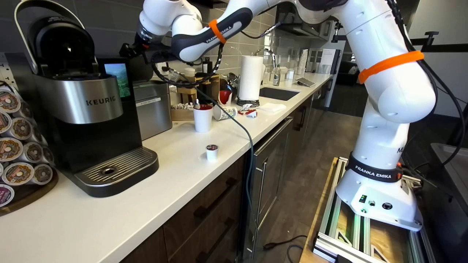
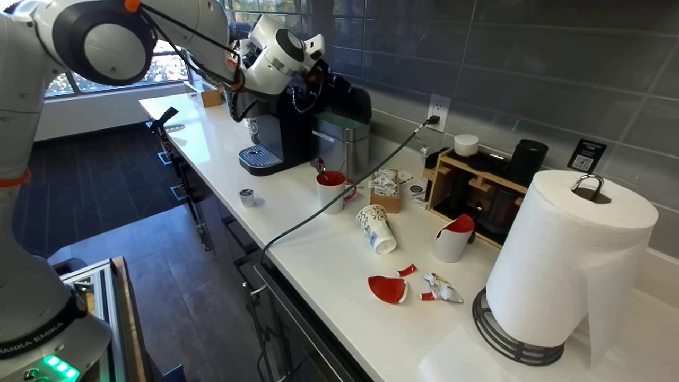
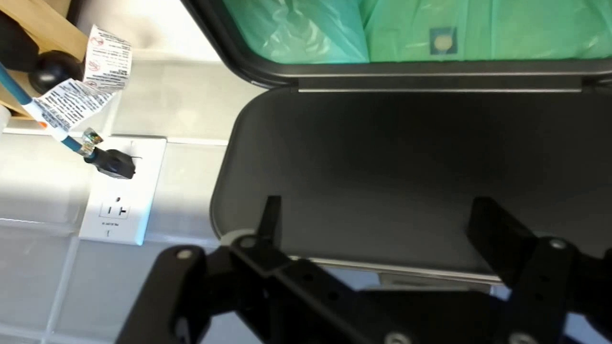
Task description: Pick up the small cup from the coffee marker and put it on the counter
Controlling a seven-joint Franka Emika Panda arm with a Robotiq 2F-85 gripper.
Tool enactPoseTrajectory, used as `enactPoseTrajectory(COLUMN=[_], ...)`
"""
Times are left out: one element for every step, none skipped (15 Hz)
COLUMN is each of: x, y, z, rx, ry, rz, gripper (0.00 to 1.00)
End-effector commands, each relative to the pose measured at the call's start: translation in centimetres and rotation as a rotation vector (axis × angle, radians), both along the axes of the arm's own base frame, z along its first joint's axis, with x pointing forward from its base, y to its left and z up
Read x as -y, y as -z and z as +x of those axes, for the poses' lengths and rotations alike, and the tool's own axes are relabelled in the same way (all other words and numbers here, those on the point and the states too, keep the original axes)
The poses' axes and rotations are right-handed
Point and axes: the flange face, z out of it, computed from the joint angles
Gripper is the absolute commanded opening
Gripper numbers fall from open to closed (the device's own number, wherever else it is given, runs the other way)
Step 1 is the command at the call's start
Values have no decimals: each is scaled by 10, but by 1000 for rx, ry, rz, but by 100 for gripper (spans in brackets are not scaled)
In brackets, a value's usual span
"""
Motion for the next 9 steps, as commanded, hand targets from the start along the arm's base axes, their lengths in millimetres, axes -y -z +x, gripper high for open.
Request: enactPoseTrajectory(x=[-3, -2, -1, 1, 2, 4, 5, 6, 7], y=[3, 4, 5, 6, 8, 10, 11, 12, 13], z=[20, 23, 25, 27, 30, 31, 32, 34, 35], rx=[-25, -29, -29, -28, -30, -31, -32, -32, -34], ry=[22, 25, 29, 32, 33, 35, 36, 39, 42], rz=[9, 11, 15, 22, 29, 34, 40, 45, 49], gripper=[100, 100, 100, 100, 100, 100, 100, 100, 100])
